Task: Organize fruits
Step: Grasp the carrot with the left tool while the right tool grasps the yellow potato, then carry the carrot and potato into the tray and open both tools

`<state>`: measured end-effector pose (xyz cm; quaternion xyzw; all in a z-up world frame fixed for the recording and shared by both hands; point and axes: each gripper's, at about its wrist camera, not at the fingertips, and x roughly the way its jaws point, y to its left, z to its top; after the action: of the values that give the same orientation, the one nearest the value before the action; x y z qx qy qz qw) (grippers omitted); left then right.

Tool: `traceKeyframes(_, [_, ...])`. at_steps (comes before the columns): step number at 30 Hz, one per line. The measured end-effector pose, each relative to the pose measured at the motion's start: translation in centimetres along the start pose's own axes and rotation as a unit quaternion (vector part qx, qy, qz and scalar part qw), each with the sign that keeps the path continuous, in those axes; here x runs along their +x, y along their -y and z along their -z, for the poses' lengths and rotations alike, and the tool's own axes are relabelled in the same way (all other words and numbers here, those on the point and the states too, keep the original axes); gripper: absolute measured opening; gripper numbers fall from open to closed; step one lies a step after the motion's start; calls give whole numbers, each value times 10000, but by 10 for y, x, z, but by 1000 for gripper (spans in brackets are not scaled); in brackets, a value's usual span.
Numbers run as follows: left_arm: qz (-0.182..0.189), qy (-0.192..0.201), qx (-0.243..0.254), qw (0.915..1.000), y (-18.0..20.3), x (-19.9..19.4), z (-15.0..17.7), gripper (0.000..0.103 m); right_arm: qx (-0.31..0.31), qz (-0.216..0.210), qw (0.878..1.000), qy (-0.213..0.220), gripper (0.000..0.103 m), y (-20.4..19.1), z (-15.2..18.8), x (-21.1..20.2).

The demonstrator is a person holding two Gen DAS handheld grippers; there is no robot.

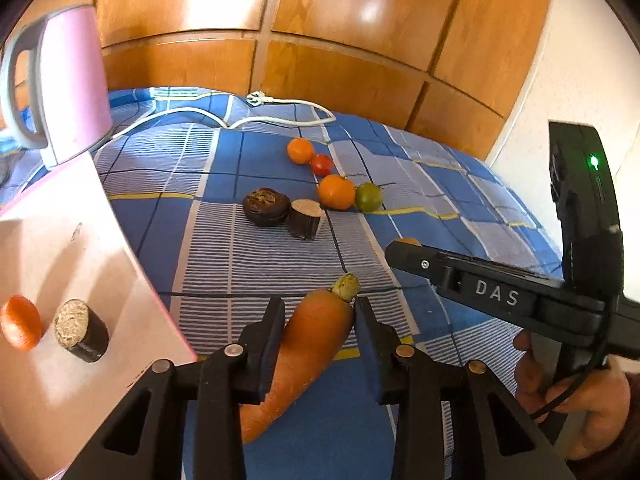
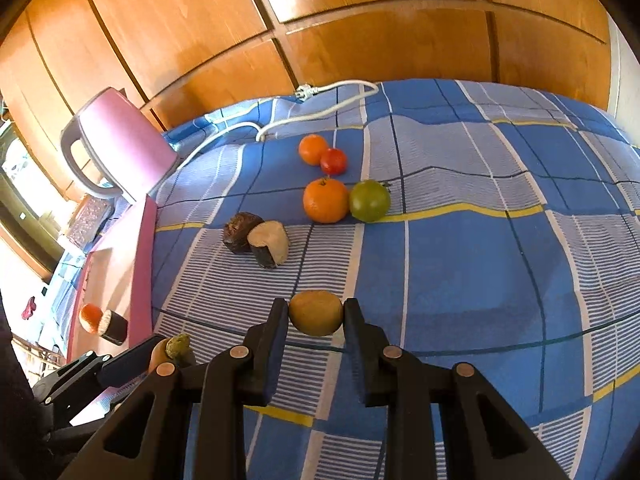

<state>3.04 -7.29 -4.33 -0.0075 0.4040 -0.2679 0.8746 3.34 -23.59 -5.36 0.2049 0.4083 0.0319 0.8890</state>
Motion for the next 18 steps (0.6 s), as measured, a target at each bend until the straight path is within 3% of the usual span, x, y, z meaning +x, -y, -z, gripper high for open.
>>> traceKeyframes(11, [-268, 525, -382, 9975, -24, -49, -13, 31, -348, -298, 9989, 70, 28, -34, -8, -8])
traceKeyframes(18, [-203, 638, -640, 9957, -41, -65, -15, 29, -851, -543, 9949, 60, 28, -74, -17, -4])
